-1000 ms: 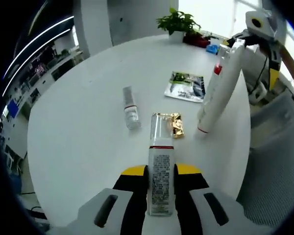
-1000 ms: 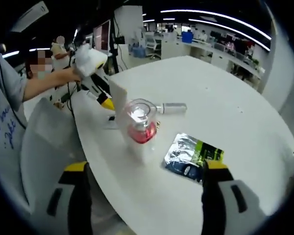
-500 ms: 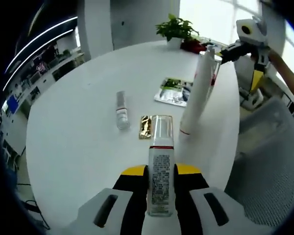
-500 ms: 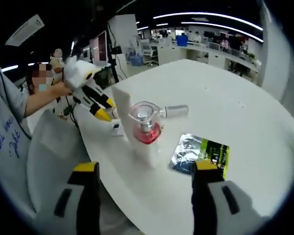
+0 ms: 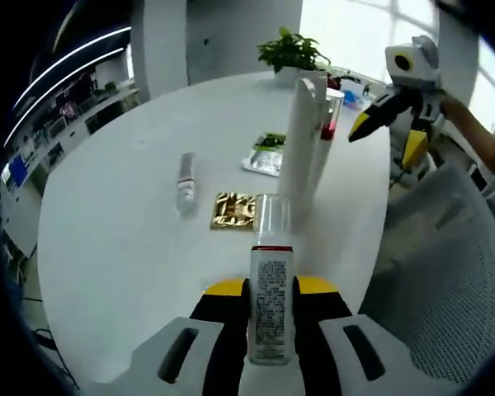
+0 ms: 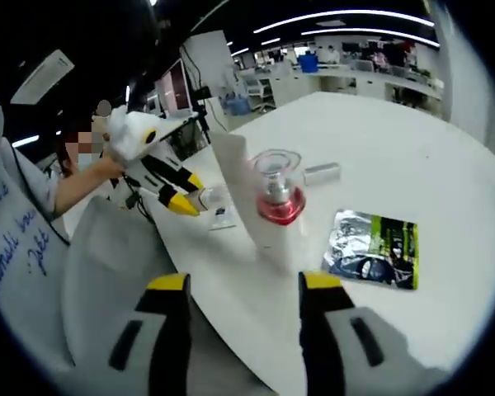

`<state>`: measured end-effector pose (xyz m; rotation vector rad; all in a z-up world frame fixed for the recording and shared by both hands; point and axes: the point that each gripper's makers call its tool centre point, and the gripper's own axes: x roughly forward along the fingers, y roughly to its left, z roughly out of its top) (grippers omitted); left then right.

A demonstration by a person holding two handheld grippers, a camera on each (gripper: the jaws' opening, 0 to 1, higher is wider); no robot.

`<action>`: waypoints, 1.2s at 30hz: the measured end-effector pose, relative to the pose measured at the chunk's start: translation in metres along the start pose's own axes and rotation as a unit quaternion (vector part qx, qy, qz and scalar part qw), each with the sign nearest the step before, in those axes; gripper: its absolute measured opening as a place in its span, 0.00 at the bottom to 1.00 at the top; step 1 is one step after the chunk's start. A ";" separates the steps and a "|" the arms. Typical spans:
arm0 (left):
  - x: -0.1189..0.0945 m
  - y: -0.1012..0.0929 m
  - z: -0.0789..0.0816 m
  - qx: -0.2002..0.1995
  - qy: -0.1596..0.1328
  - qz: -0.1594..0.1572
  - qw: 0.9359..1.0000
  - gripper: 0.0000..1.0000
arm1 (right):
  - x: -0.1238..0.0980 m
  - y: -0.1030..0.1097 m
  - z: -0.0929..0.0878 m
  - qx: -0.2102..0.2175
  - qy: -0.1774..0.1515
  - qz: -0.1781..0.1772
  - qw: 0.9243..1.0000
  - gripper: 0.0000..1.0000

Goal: Arrange the skincare products in the storage area until every visible bottle or jar stands upright without overlapping.

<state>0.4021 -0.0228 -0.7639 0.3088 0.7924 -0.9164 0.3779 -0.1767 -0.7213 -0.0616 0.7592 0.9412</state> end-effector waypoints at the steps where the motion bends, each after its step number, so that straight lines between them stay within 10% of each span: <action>1: 0.000 -0.003 -0.001 0.000 -0.001 -0.002 1.000 0.16 | 0.001 0.004 -0.001 0.007 -0.003 0.007 1.000 0.51; 19: 0.001 -0.048 0.010 -0.019 -0.039 -0.057 0.997 0.16 | 0.024 0.027 -0.003 0.124 -0.074 0.058 0.988 0.44; 36: 0.000 -0.097 0.039 -0.082 -0.106 -0.164 0.977 0.16 | 0.022 0.045 0.028 0.231 -0.192 0.135 0.944 0.40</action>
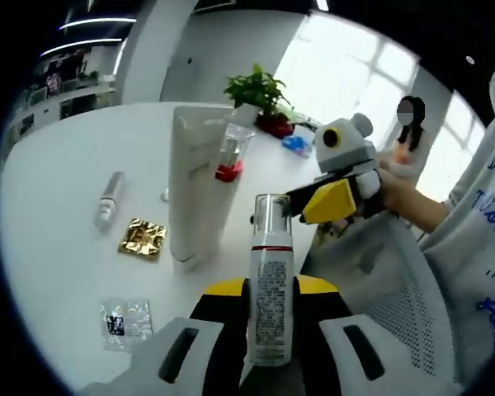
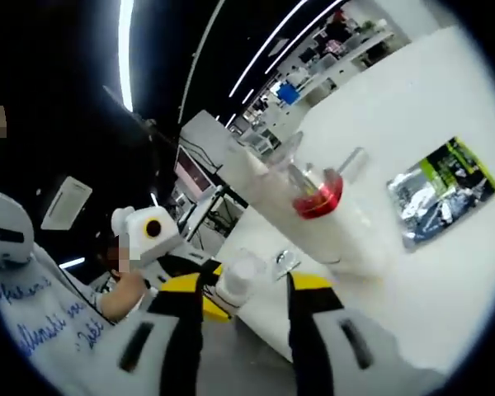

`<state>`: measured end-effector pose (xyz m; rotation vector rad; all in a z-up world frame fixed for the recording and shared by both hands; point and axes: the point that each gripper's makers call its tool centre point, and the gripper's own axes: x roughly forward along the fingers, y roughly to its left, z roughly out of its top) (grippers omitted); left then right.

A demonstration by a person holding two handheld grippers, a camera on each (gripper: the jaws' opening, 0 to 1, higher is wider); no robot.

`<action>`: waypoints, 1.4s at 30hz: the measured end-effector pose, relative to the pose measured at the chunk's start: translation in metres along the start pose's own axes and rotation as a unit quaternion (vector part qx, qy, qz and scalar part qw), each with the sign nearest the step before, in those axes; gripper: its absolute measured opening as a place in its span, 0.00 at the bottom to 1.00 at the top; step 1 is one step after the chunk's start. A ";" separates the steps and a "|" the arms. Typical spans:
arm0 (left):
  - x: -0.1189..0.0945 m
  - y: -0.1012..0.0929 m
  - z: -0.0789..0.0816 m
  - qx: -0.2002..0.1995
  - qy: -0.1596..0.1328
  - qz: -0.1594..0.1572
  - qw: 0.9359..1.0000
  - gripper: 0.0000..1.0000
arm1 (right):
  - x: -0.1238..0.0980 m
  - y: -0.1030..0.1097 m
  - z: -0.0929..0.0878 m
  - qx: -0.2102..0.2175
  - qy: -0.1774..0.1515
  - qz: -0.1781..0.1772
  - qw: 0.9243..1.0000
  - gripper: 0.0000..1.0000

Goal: Arrange the skincare products in the storage area until every visible bottle or jar stands upright without overlapping.

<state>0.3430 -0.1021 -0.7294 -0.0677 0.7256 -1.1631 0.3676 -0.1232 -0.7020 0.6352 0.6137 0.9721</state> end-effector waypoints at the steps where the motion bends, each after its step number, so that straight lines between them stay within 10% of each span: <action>1: 0.002 0.000 0.001 -0.005 -0.004 -0.005 1.000 0.16 | 0.000 0.001 0.002 0.004 -0.007 0.003 1.000 0.39; 24: 0.019 -0.013 0.005 -0.017 -0.021 -0.043 0.999 0.17 | -0.004 0.000 0.013 0.006 -0.028 -0.004 1.000 0.23; 42: 0.033 0.007 -0.001 0.099 0.033 0.034 0.994 0.27 | -0.001 -0.009 0.014 -0.154 0.028 -0.093 0.983 0.21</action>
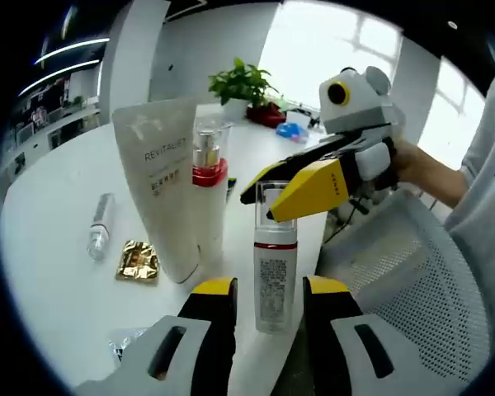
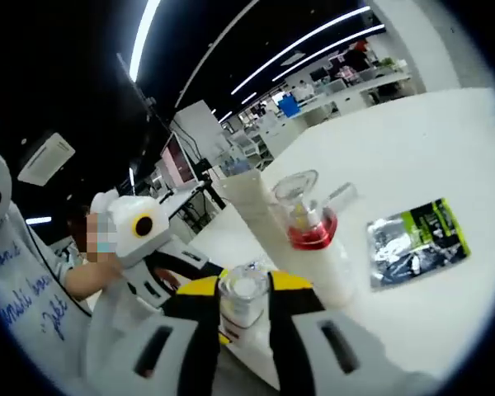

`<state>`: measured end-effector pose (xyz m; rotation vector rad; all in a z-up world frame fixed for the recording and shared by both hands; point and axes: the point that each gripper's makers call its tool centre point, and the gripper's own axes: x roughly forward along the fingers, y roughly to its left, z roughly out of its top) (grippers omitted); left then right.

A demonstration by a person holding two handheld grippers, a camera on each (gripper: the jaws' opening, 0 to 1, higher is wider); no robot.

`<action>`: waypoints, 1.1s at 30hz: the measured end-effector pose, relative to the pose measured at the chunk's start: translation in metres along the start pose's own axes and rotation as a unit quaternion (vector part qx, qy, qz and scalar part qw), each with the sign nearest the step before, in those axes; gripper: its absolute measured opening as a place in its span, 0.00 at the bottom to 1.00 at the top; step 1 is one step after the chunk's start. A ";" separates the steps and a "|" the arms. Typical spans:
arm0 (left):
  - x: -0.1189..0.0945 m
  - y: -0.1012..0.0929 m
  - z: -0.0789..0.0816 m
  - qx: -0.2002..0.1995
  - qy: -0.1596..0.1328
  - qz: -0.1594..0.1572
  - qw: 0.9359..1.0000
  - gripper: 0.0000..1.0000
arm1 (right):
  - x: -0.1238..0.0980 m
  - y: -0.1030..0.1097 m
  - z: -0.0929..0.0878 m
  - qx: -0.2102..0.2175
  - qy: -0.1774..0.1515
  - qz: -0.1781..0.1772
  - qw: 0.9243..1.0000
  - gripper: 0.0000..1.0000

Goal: Arrange the skincare products in the storage area until every visible bottle or jar stands upright without overlapping.

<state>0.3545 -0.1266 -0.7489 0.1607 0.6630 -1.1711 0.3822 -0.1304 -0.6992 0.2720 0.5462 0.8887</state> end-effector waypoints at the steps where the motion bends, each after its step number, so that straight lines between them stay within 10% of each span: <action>1: 0.001 0.000 0.000 0.004 0.004 0.001 1.000 0.27 | 0.001 0.001 -0.001 -0.006 0.004 -0.001 1.000 0.22; 33: 0.035 0.015 0.000 0.055 0.033 0.030 0.997 0.17 | 0.010 -0.014 -0.007 -0.152 0.043 -0.069 0.985 0.21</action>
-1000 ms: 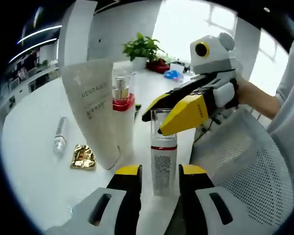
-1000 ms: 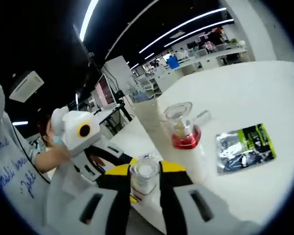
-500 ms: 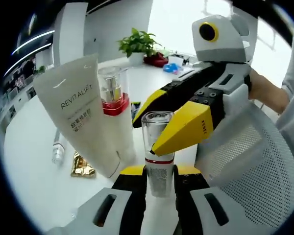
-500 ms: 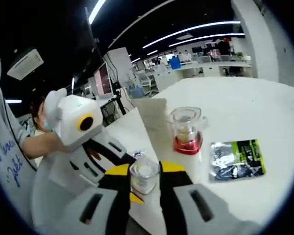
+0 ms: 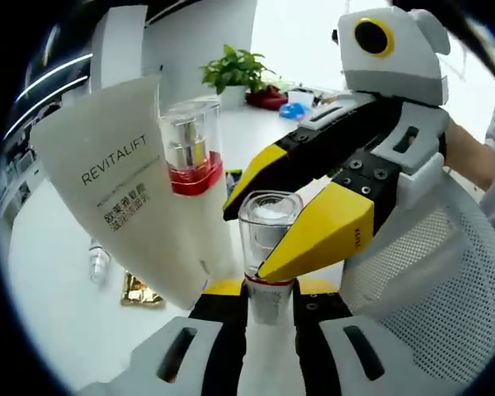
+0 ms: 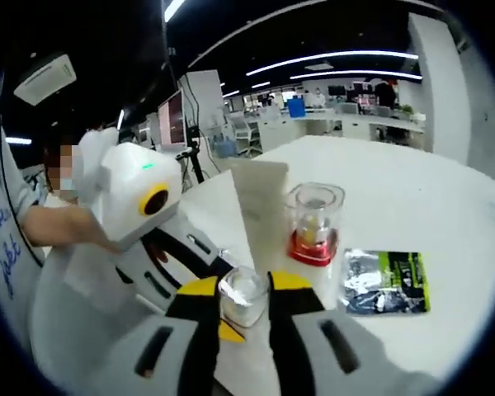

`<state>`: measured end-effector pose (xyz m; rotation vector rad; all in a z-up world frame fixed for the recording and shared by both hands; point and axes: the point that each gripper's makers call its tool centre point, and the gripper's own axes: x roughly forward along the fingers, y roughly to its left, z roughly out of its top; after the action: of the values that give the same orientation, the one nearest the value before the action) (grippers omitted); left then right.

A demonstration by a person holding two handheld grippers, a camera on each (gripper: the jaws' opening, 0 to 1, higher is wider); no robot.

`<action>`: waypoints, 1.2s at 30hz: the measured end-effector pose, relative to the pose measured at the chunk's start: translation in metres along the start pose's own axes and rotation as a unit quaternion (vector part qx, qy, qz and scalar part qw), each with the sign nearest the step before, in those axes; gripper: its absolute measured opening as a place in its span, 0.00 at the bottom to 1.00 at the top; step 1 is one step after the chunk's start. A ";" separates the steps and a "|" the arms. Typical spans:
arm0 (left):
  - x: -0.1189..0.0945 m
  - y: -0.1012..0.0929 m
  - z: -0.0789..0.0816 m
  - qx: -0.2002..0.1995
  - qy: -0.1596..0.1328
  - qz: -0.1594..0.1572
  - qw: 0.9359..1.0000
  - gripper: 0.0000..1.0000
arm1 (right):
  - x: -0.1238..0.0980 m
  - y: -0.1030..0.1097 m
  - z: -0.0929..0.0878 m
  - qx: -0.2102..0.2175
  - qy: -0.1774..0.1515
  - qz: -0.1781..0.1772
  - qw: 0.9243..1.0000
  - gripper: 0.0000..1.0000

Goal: Arrange the skincare products in the storage area until every visible bottle or jar stands upright without overlapping.

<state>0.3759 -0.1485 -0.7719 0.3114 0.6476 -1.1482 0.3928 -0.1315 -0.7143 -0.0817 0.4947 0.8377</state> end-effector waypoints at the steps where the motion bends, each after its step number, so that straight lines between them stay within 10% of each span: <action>1: 0.001 0.001 0.000 0.003 -0.003 0.003 1.000 0.17 | 0.000 -0.001 0.000 -0.006 -0.002 -0.003 1.000 0.21; 36: 0.013 -0.001 0.003 0.036 -0.034 -0.002 0.999 0.18 | 0.003 -0.003 -0.007 -0.038 0.004 -0.036 0.999 0.28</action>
<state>0.3795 -0.1601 -0.7775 0.3299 0.5478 -1.1834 0.3939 -0.1329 -0.7221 -0.1707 0.4645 0.7862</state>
